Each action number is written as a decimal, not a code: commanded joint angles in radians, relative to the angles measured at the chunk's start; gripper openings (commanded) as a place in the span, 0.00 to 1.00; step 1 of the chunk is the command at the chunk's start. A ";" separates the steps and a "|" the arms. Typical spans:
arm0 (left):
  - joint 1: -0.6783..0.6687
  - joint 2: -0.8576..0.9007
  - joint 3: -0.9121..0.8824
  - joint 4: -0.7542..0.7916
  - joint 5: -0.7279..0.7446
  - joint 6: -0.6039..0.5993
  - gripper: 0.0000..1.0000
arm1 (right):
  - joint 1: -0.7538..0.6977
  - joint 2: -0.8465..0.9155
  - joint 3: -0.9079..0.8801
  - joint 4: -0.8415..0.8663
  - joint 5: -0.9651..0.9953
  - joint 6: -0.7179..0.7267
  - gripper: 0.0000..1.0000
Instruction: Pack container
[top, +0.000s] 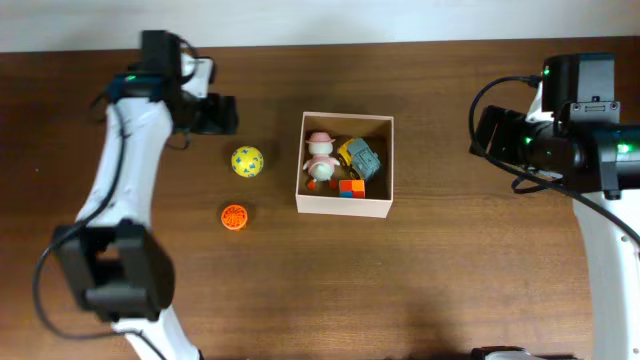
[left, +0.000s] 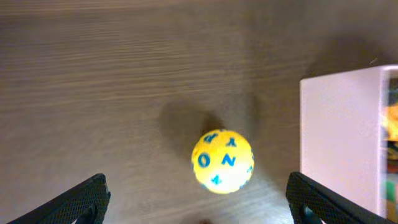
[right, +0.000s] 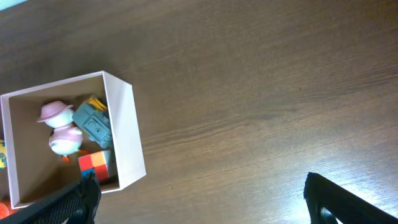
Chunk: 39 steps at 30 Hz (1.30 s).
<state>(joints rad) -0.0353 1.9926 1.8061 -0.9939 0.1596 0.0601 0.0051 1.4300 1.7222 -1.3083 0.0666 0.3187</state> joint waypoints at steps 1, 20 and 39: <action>-0.053 0.077 0.031 -0.019 -0.077 0.058 0.93 | -0.006 0.002 -0.001 0.002 0.010 0.012 0.99; -0.113 0.268 0.031 -0.093 -0.097 -0.011 0.45 | -0.006 0.003 -0.001 0.002 0.010 0.012 0.99; -0.295 0.154 0.479 -0.423 0.001 -0.068 0.31 | -0.006 0.003 -0.001 0.002 0.010 0.012 0.99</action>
<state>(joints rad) -0.2642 2.1929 2.2627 -1.4075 0.1284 -0.0010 0.0051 1.4300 1.7222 -1.3087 0.0666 0.3191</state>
